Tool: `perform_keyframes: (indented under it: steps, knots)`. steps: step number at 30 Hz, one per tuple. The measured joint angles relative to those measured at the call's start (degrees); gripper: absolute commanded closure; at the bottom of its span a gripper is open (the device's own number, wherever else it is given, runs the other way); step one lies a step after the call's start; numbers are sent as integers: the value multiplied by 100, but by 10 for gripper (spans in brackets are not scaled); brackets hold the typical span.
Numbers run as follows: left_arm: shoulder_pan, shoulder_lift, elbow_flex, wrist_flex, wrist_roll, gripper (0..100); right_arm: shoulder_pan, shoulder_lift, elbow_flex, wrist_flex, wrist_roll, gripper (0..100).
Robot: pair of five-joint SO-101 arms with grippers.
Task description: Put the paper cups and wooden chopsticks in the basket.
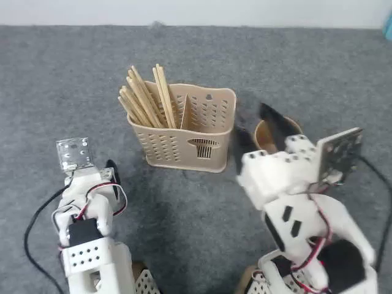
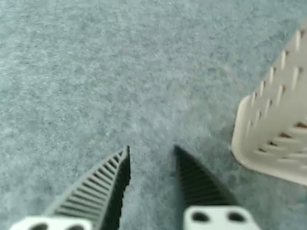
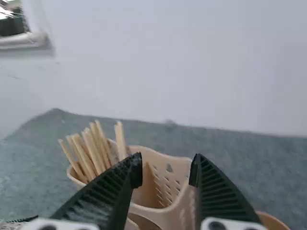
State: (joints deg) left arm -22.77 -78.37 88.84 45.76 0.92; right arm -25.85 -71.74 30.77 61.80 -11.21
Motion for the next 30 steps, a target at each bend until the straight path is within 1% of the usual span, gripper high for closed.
perform_keyframes:
  steps: [2, 4, 7, 9, 14, 16, 18, 24, 30]
  knots:
    - [0, 0, 0, 0, -70, 923, 404, 308, -396, 598, -26, 826]
    - [-18, 0, 9, 0, -123, 912, 932, 730, -695, 967, -26, 826]
    - [-9, 0, 18, 0, -167, 910, 1635, 1477, -1029, 1336, -123, 826]
    - [-18, 0, 18, 18, -167, 913, 1881, 2048, -1152, 1407, -281, 826]
    - [9, 0, 105, 18, -185, 914, 2215, 3411, -1451, 1407, -633, 826]
    - [0, 0, 105, 18, -185, 940, 2365, 3956, -1653, 1407, -686, 826]
    - [0, 0, 105, 18, -185, 991, 2497, 4448, -1864, 1415, -703, 826]
    - [0, 0, 114, 18, -185, 988, 2708, 5574, -2418, 1811, -703, 826]
    - [0, 0, 123, 18, -185, 988, 2708, 6338, -2470, 1934, -703, 826]
